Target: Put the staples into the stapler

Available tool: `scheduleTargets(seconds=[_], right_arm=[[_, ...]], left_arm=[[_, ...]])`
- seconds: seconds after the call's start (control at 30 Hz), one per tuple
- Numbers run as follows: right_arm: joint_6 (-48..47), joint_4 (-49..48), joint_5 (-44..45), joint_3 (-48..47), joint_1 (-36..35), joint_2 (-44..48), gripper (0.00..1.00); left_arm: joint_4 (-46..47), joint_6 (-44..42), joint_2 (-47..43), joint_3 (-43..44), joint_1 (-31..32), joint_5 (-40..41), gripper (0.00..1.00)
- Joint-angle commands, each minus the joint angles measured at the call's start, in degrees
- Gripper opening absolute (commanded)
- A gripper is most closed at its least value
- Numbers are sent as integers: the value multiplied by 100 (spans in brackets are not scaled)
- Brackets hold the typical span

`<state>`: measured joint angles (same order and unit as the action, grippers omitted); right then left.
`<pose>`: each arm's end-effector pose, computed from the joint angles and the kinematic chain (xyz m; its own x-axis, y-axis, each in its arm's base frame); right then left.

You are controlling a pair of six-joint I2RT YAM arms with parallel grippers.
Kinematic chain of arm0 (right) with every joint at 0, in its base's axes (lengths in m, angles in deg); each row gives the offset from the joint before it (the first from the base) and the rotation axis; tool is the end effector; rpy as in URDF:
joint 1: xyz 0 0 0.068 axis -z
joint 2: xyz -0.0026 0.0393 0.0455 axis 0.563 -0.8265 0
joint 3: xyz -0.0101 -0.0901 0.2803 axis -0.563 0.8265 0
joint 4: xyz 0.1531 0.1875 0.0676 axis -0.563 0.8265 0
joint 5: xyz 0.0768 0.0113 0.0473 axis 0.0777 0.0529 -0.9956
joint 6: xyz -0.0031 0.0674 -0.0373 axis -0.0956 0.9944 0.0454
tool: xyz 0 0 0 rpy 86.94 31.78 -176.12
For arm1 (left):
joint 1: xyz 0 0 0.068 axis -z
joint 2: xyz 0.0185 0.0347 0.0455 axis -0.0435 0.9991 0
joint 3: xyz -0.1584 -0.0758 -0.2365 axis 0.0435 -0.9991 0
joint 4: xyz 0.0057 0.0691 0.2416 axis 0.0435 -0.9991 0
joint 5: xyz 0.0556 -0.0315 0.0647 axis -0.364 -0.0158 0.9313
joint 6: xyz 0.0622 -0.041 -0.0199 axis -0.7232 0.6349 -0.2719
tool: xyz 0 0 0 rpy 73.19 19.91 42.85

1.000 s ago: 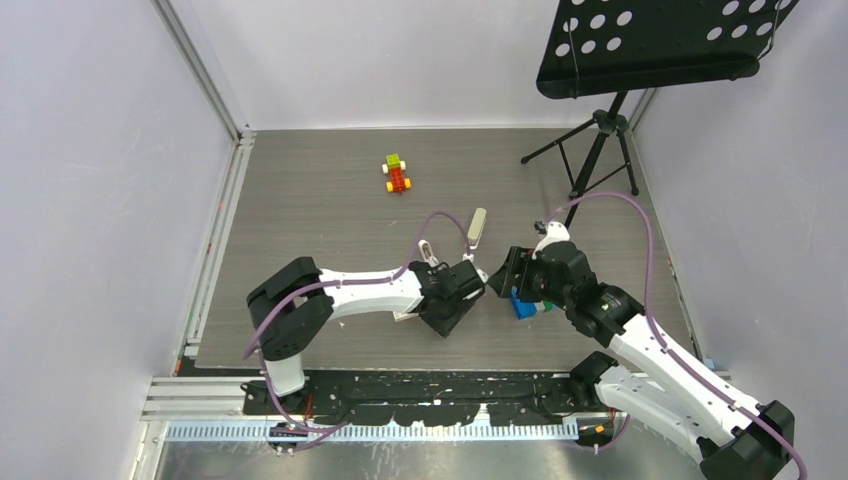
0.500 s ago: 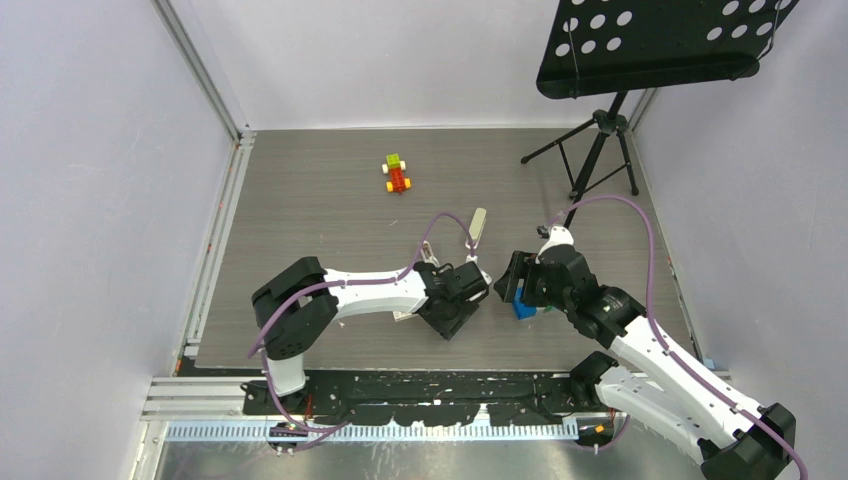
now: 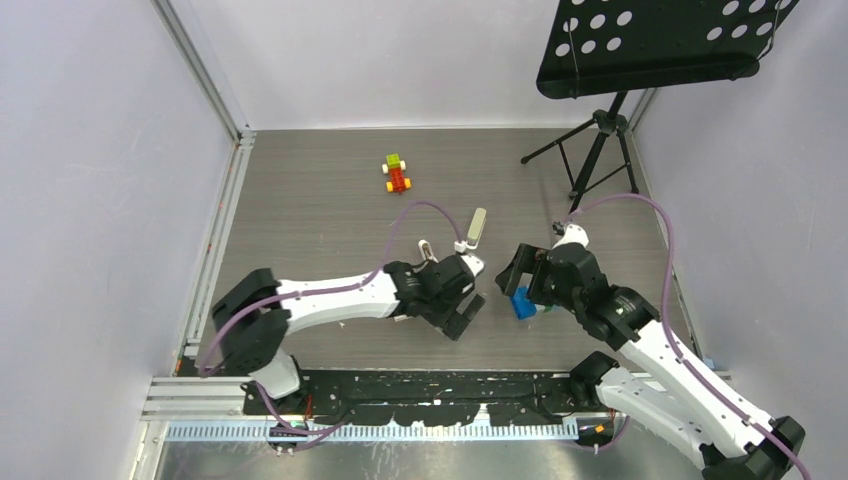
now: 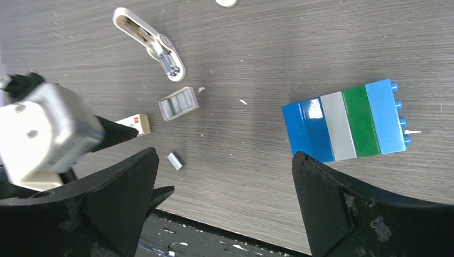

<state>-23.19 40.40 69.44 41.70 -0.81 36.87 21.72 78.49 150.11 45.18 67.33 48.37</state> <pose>0.1267 0.0774 0.2612 -0.7085 0.2751 -0.6499 -0.0324 0.9072 0.4194 0.1510 -0.3037 0.2057 -0.6966 0.5396 -0.4728 0.6499 0.7537 -0.0973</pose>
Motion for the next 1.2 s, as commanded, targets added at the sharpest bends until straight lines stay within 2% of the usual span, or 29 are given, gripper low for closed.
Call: scheduleTargets(seconds=[0.0, 0.17, 0.3, 0.37, 0.53, 0.67, 0.87, 1.03, 1.17], right_arm=[[102, -354, -145, -14, 18, 502, 100], [-150, -681, -750, 96, 18, 763, 100], [-417, -652, -1233, -34, 18, 246, 96], [-504, -635, -1365, -123, 13, -135, 94], [-679, -740, -1406, -300, -132, -1059, 90], [-765, -786, -1091, -476, -477, -1759, 85], [-1095, -368, -71, -1262, -1623, -3087, 80], [-1474, -14, 232, -1983, -2290, -4344, 74], [-1672, 82, 309, -2396, -2605, -5009, 70]], left_arm=[[296, 380, -867, -333, -235, 303, 100], [413, 657, -1866, -962, -875, -201, 100], [564, 939, -2669, -1567, -1596, -634, 100], [661, 950, -3137, -1869, -1763, -637, 100], [335, 1278, -4365, -2374, -1854, 120, 100], [-334, 1231, -4877, -2223, -2045, 258, 100], [-1358, 677, -5063, -1656, -2160, 736, 100], [-1932, 286, -5126, -1391, -2445, 1138, 100], [-2020, 37, -5270, -1394, -2628, 1451, 100]])
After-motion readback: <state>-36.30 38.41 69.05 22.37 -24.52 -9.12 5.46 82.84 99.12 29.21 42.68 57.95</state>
